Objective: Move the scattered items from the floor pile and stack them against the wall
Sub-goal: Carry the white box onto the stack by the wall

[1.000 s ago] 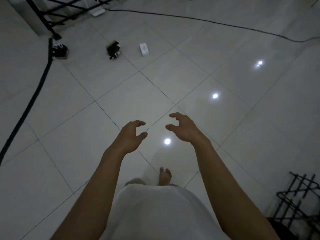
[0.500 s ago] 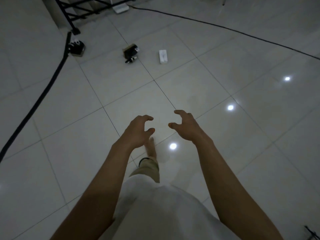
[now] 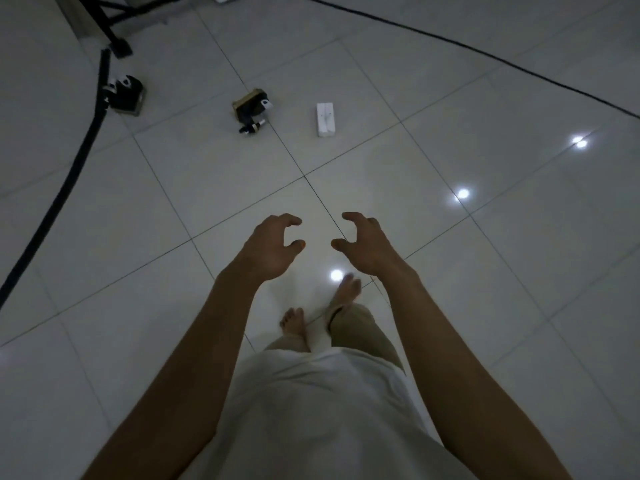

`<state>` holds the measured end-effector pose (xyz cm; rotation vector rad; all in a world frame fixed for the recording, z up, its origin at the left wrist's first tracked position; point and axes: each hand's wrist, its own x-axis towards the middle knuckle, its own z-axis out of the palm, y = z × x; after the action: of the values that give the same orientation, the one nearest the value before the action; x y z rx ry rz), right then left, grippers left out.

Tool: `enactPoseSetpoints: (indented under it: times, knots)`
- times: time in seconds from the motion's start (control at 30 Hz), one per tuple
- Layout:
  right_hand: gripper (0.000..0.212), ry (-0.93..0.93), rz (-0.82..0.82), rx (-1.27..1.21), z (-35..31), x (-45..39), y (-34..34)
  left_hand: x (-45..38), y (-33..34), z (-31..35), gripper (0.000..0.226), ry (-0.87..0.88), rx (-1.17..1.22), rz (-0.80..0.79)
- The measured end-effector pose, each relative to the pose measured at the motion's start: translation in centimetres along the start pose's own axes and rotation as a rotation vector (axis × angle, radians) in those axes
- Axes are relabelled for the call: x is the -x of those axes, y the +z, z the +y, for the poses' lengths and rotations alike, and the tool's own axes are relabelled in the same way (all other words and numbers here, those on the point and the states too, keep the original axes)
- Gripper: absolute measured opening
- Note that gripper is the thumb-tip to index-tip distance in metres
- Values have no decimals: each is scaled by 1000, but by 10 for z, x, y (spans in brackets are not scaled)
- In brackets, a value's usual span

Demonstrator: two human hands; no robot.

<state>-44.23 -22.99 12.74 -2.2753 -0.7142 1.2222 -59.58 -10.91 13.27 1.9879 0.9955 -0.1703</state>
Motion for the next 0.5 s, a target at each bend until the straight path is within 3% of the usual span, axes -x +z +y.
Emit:
enactPoseSetpoints:
  times: [0.2,0.5]
  knots:
    - [64,38,-43,-7,-5,-101,-50,-98,-5,19,45,-66,-18,-51]
    - [64,37,-113,33,-24,-295,-150,-315,-23,73,40,-128,108,-50]
